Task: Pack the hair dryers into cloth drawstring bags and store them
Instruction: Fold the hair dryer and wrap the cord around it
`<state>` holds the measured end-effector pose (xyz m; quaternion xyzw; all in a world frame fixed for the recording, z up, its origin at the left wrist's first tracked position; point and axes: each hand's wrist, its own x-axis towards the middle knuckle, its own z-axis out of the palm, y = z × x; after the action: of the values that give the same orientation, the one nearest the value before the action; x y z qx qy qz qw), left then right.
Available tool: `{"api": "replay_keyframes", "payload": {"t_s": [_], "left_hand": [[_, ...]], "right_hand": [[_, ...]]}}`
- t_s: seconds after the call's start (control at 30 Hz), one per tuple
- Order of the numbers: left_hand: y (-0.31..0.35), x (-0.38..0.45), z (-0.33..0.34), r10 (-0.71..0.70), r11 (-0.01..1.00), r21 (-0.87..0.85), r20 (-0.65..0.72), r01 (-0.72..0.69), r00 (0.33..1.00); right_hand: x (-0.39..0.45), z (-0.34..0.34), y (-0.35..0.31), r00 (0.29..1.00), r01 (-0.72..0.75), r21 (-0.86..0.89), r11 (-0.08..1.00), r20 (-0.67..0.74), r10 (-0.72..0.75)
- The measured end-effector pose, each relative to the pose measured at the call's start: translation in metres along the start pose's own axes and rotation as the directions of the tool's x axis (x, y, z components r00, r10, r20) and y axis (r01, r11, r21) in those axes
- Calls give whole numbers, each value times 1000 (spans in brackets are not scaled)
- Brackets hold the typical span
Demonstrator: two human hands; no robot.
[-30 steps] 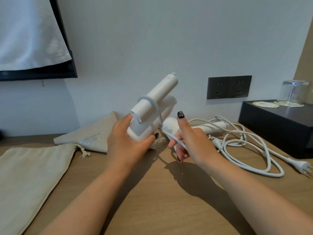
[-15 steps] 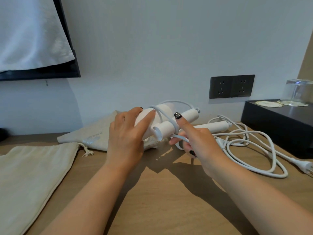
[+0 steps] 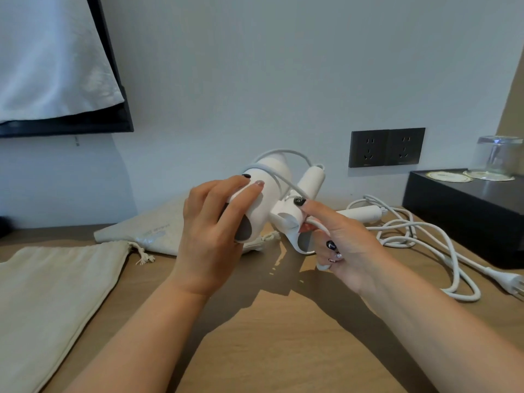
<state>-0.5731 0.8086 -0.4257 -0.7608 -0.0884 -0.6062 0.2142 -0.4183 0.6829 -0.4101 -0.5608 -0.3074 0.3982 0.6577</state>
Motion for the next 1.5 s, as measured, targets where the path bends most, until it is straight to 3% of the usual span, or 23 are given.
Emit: {"api": "replay_keyframes", "payload": {"t_s": [0.1,0.23,0.3,0.37,0.43,0.5,0.57,0.63,0.7,0.83,0.97,1.2,1.33,1.5], "left_hand": [[-1,1,-3,25,999,36,-11,-25,1000],[1,2,-6,39,998,50,-21,-37,999],[1,-1,-6,-54,998,-21,34,54,998],[3,-4,-6,-240,949,-162,181,269,954],[11,-2,-7,-445,789,-264,376,555,813],[17,0,-8,-534,546,-332,569,769,625],[17,-3,-7,-466,323,-367,740,872,484],[14,-8,-6,-361,99,-384,846,918,393],[14,-11,-5,-290,-58,-403,882,913,371],[12,-8,-5,-355,25,-467,823,884,445],[16,-4,-4,-560,93,-447,715,889,418],[16,-2,-5,-702,312,-314,559,896,441],[19,-1,-8,-720,449,-171,512,877,469],[20,-5,-8,-583,708,-20,547,706,600]], "right_hand": [[-2,1,2,997,-13,-46,999,76,17],[-7,10,4,998,-7,-157,988,64,17],[-7,11,4,999,6,-111,994,42,-1],[-6,11,4,1000,28,-65,998,12,-27],[-5,11,5,996,70,-97,993,-45,-75],[-1,7,6,984,132,-145,981,-101,-147],[4,-1,5,964,210,-211,955,-119,-238],[5,-6,3,943,304,-269,914,-49,-328],[4,-6,3,923,382,-310,871,74,-378],[8,-4,7,909,413,-372,831,121,-398],[13,-4,9,914,395,-399,828,84,-396],[23,-12,11,915,346,-473,810,-22,-403],[21,-8,16,898,366,-538,760,-12,-441],[11,6,25,842,491,-597,635,139,-521]]}}
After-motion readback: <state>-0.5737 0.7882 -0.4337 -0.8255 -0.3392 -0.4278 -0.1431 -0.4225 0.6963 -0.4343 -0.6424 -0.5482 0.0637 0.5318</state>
